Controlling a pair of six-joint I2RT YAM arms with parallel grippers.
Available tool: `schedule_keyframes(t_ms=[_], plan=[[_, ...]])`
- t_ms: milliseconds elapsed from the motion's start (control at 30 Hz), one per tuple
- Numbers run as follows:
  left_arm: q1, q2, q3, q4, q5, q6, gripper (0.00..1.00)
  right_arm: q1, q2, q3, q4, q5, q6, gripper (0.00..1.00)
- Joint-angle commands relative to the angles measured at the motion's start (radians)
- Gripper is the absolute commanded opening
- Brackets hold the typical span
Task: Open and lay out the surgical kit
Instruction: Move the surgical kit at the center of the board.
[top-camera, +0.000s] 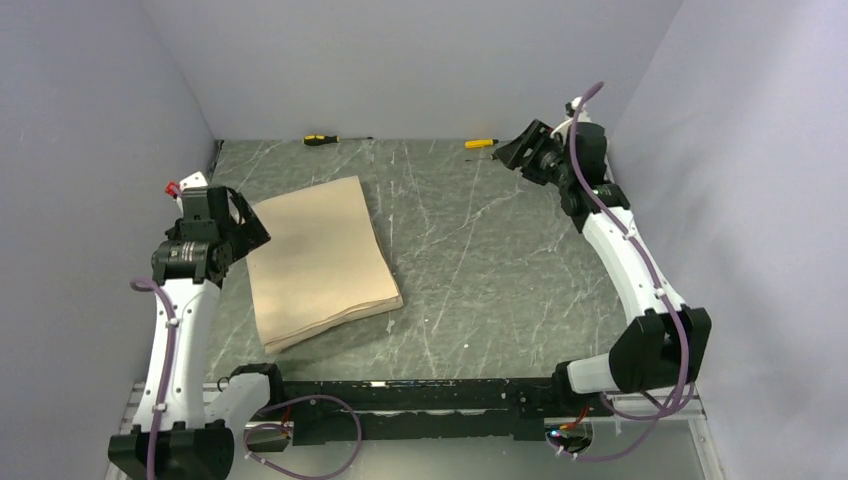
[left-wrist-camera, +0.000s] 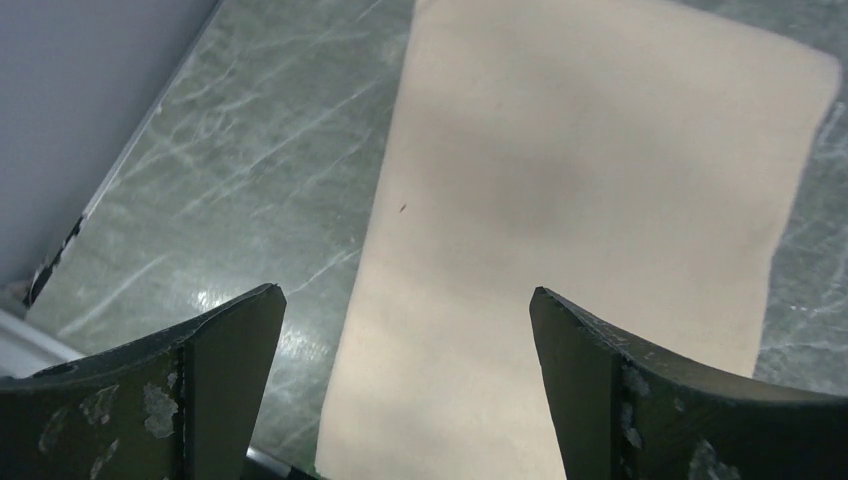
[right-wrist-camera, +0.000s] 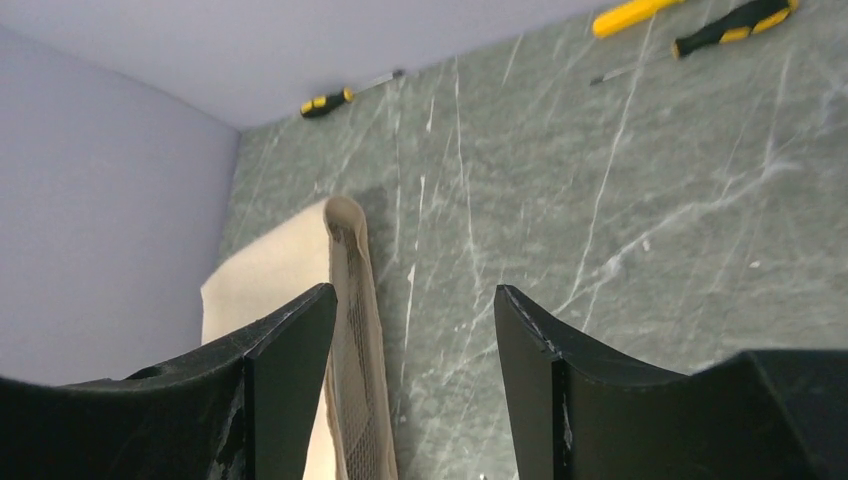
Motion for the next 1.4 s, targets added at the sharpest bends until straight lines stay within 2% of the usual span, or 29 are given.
schedule_keyframes(t_ms=[0, 67, 233, 433, 567, 667, 767, 900, 1067, 1367], plan=[[0.015, 0.083, 0.058, -0.089, -0.061, -0.109, 1.0, 0.063, 0.088, 0.037, -0.062, -0.031, 0.021, 0.65], [0.021, 0.132, 0.078, -0.11, -0.039, -0.128, 0.99, 0.11, 0.145, 0.058, -0.102, -0.044, 0.06, 0.67], [0.023, 0.188, 0.112, -0.1, 0.039, -0.142, 0.99, 0.23, 0.223, 0.018, -0.116, -0.062, 0.303, 0.71], [0.024, 0.122, 0.101, -0.084, 0.049, -0.134, 0.98, 0.423, 0.242, 0.084, -0.274, 0.04, 0.602, 0.74], [0.023, 0.037, 0.077, -0.098, 0.038, -0.157, 0.96, 0.551, 0.238, 0.123, -0.309, 0.043, 0.803, 0.81], [0.023, -0.043, 0.036, -0.087, 0.067, -0.178, 0.96, 0.653, 0.281, 0.269, -0.471, 0.135, 0.856, 0.86], [0.022, -0.102, 0.03, -0.107, 0.068, -0.18, 0.96, 0.741, 0.304, 0.336, -0.553, 0.214, 0.937, 0.88], [0.015, -0.139, 0.061, -0.177, 0.024, -0.194, 0.96, 0.821, 0.356, 0.36, -0.55, 0.198, 1.024, 0.89], [0.003, -0.191, 0.081, -0.264, -0.018, -0.244, 0.96, 0.888, 0.434, 0.388, -0.557, 0.141, 1.047, 0.87], [0.005, -0.253, 0.149, -0.39, 0.079, -0.308, 0.96, 0.948, 0.45, 0.292, -0.521, 0.162, 1.039, 0.81]])
